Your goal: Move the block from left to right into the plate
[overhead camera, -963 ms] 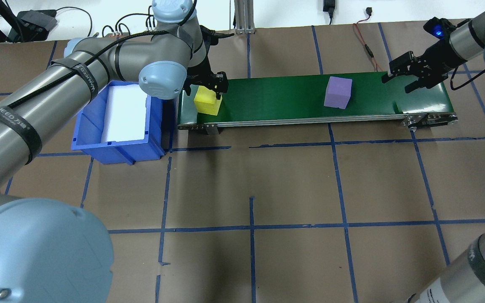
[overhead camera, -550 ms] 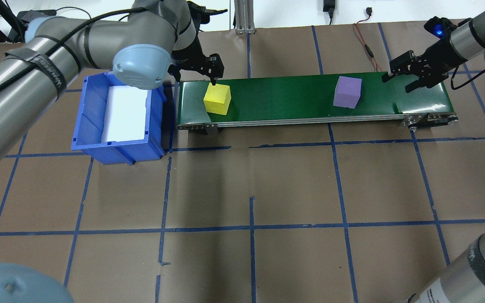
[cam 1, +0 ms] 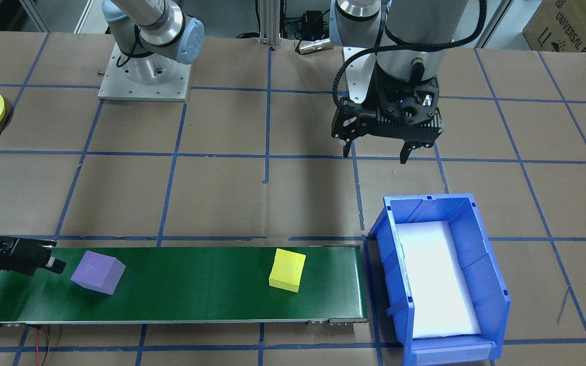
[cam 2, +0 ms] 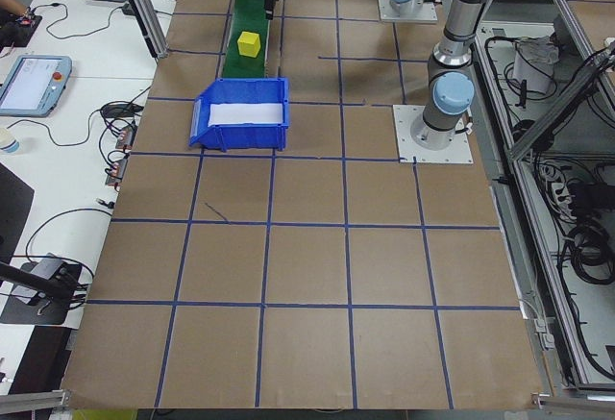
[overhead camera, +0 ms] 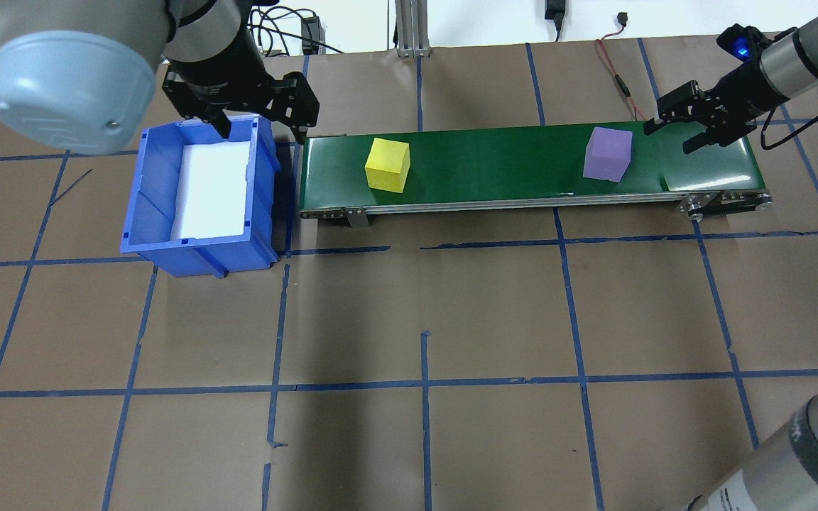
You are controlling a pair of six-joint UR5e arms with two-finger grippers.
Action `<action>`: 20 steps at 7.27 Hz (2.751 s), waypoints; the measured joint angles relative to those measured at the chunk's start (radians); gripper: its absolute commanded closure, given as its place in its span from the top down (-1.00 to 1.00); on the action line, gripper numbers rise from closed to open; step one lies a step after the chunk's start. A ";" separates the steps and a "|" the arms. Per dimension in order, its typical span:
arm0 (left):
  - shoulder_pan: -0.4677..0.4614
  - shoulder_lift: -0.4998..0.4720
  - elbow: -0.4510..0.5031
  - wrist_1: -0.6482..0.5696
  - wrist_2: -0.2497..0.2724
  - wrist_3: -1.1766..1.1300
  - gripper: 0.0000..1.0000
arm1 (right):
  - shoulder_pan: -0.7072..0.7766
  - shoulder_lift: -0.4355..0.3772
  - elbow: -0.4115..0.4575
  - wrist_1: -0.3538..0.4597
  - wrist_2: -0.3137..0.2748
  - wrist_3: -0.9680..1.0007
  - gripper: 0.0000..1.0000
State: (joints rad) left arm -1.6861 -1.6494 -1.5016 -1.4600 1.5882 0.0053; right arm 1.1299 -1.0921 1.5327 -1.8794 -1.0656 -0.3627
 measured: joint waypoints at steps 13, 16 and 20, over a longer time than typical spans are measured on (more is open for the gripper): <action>0.081 0.046 -0.002 -0.054 -0.003 0.000 1.00 | 0.001 0.053 -0.007 -0.101 -0.087 0.025 0.62; 0.086 0.049 -0.003 -0.054 -0.003 0.002 1.00 | 0.001 0.027 -0.003 -0.066 -0.234 0.014 -0.35; 0.085 0.052 -0.005 -0.058 0.002 0.002 1.00 | 0.000 -0.061 0.004 -0.036 -0.421 -0.064 -0.46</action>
State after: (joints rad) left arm -1.6009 -1.5975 -1.5063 -1.5184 1.5906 0.0077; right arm 1.1297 -1.1534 1.5366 -1.9152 -1.4864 -0.4262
